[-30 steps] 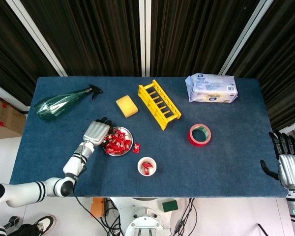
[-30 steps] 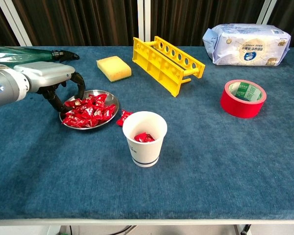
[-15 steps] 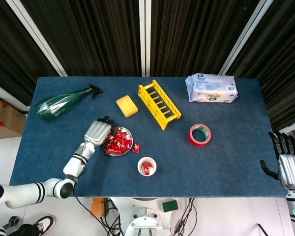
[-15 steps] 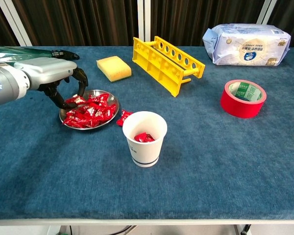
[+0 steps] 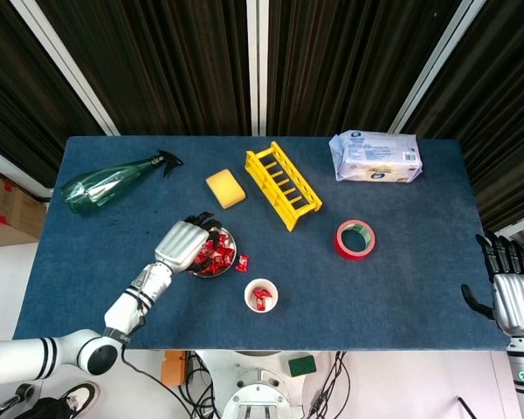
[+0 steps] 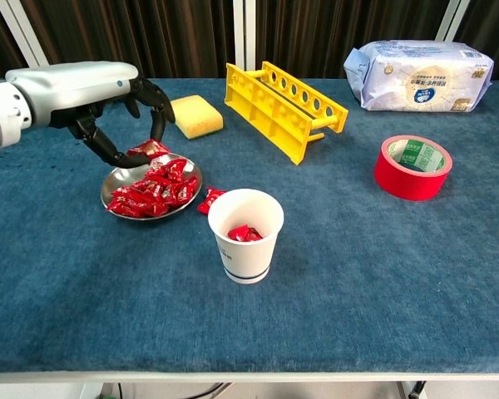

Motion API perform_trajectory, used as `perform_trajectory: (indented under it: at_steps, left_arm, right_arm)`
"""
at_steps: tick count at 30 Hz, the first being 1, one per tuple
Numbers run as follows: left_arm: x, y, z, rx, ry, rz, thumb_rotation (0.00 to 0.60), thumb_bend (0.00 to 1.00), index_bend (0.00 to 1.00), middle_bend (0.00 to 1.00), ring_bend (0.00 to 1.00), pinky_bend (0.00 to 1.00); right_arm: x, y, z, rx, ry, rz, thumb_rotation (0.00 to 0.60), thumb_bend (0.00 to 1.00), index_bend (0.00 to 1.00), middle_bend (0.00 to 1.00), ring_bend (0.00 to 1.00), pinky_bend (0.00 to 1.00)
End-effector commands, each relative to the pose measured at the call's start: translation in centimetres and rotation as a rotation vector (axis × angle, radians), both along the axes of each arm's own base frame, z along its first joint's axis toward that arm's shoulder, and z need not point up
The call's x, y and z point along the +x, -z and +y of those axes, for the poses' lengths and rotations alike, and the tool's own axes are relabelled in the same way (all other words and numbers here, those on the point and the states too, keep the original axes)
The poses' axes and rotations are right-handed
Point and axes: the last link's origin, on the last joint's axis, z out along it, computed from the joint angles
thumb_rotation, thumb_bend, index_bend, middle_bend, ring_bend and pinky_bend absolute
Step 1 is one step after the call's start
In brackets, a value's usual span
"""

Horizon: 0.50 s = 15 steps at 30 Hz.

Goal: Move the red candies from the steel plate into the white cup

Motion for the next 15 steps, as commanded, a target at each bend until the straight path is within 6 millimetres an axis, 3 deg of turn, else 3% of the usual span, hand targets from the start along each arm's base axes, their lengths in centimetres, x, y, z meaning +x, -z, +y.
perform_trajectory:
  at_steps: [1,8,15]
  left_arm:
    - [1.3,-0.4,-2.2,-0.064,0.049,-0.037,0.6,0.33,0.58,0.25,0.11,0.25]
    - [3.5,0.2,-4.4,-0.164,0.062,-0.098,0.6,0.34,0.58,0.25,0.11,0.25]
    - [5.3,1.1,-4.8,-0.178,0.063,-0.151,0.6,0.34,0.58,0.25,0.11,0.25]
  right_arm:
    - [0.0,0.0,0.0,0.0,-0.001,0.0,0.6,0.3,0.0,0.0,0.0,0.0]
    - [0.0,0.0,0.0,0.004,-0.003,-0.001,0.6,0.3,0.0,0.0,0.0,0.0]
    - [0.0,0.0,0.1,0.005,-0.005,-0.003,0.6,0.3,0.0,0.0,0.0,0.0]
